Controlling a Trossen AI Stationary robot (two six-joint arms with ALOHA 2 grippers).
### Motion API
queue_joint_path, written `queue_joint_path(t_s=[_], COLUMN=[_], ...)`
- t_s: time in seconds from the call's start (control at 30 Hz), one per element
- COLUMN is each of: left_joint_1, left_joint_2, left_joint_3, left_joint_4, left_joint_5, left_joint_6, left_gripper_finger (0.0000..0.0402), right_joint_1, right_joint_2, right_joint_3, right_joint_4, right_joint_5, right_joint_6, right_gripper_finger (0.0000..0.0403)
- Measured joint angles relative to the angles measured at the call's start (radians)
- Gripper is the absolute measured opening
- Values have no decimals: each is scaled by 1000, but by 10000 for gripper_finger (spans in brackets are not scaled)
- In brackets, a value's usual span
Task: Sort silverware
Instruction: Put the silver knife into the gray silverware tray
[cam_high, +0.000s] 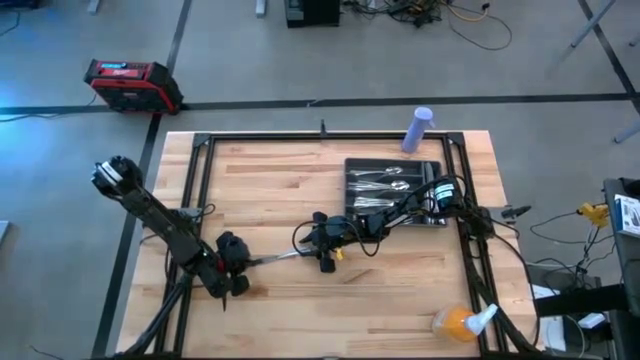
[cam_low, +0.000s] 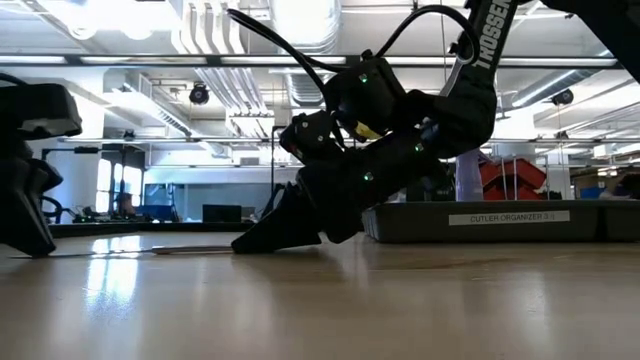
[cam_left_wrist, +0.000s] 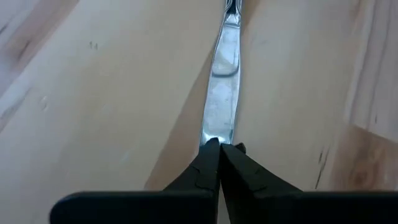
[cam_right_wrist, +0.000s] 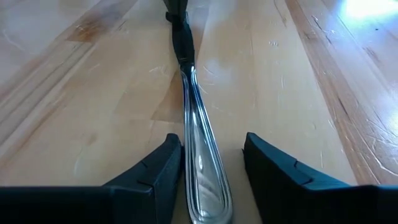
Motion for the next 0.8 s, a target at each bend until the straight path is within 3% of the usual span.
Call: queue_joint_path(t_s=[0.6,0.8], left_joint_1=[-1,-1], left_joint_2=[41,26], left_joint_3=[0,1], left_joint_4=[-9,1], left_joint_5=[-70,-105], left_joint_6=[0,74], left_gripper_finger=[0,0], right_joint_1=[-12,-13], right_joint_2=[41,38], right_joint_3=[-16,-16], right_joint_4=[24,-15], right_joint_5=[-4,-2], right_joint_6=[45,40], right_gripper_finger=[138,75])
